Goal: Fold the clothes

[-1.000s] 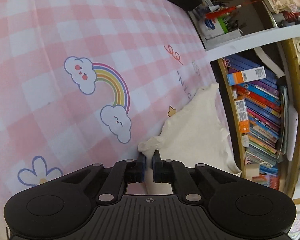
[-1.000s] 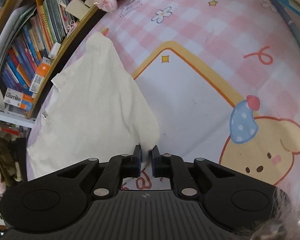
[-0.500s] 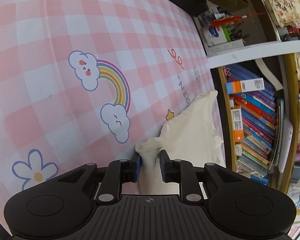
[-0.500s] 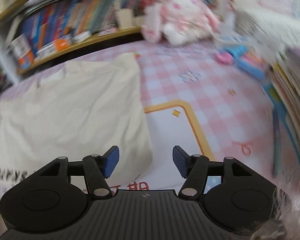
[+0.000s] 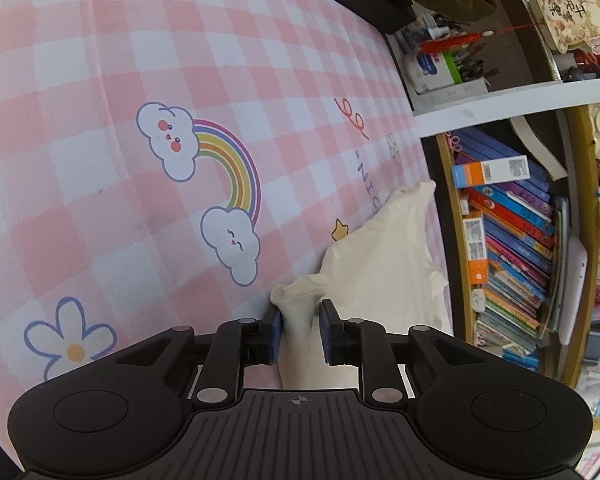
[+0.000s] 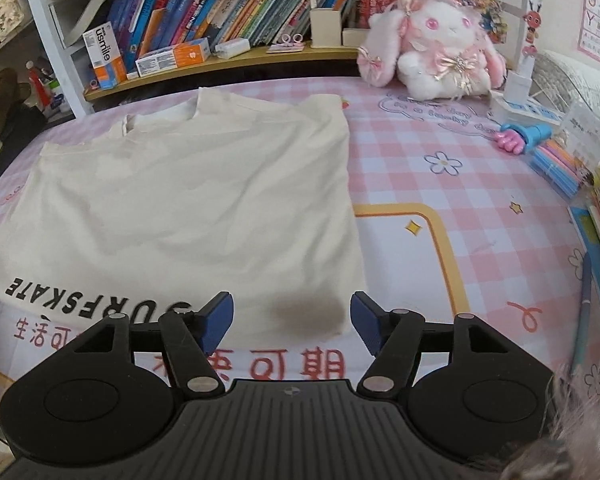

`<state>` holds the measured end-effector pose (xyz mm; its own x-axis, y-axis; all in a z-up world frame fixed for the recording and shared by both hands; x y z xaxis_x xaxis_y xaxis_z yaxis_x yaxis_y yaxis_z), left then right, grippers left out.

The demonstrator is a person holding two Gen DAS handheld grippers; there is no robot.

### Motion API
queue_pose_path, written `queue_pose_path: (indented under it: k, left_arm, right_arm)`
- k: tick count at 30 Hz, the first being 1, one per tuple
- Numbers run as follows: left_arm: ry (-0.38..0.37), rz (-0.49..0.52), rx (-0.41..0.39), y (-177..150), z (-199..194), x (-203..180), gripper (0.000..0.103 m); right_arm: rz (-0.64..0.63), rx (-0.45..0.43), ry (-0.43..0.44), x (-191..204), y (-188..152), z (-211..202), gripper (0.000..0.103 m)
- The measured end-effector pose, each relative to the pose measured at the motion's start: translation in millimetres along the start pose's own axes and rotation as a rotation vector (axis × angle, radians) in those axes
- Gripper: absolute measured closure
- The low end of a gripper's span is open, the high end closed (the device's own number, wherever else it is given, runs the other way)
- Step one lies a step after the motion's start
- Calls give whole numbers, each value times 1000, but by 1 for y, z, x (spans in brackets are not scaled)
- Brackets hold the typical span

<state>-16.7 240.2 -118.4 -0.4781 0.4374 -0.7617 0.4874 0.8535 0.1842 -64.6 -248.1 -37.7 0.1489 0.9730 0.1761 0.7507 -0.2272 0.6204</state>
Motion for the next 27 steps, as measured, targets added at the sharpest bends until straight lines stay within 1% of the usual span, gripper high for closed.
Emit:
queue_pose_path:
  k: [4, 5, 6, 8, 9, 11, 12, 15, 18, 19, 23, 27]
  left_arm:
    - [-49, 3, 19, -1, 1, 5, 84]
    - [-60, 6, 29, -1, 1, 6, 88]
    - [-66, 13, 57, 0, 3, 6, 92]
    - [-79, 31, 113, 2, 7, 7, 93]
    - [-76, 54, 143, 5, 9, 6, 93]
    - [-57, 123, 211, 13, 13, -1, 95]
    - [-52, 176, 232, 16, 13, -6, 95]
    - [-81, 347, 287, 18, 9, -29, 95]
    - [-132, 439, 327, 17, 6, -44, 95]
    - [-149, 462, 341, 16, 5, -49, 95]
    - [-202, 494, 388, 12, 7, -53, 95]
    - [-254, 502, 418, 11, 9, -54, 95]
  right_arm:
    - [-12, -8, 1, 28, 5, 7, 39]
    - [-9, -7, 4, 40, 5, 11, 39]
    - [-8, -5, 9, 52, 6, 14, 39]
    - [-36, 8, 48, 84, 5, 18, 39]
    - [-74, 10, 80, 103, 3, 20, 38]
    - [-158, 13, 102, 139, -1, 27, 38]
    - [-200, 15, 113, 157, -3, 30, 38]
    - [-309, 22, 153, 208, -8, 39, 38]
    - [-383, 34, 211, 255, -11, 44, 38]
    - [-407, 39, 235, 269, -13, 45, 38]
    - [-549, 48, 326, 317, -31, 37, 38]
    - [-698, 50, 343, 350, -48, 35, 41]
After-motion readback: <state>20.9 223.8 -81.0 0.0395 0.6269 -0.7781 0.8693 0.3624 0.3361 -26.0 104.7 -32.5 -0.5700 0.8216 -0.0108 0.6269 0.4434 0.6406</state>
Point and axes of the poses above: each gripper's, at about its wrist camera, not at the fingertips, and z roughly the way its jaws point, x to its left, y to its top, the point moved 7 cm from there along z, roughly the way its jaws point, and after that the axes turned 6 degrees about z, right-handed, at the moved point
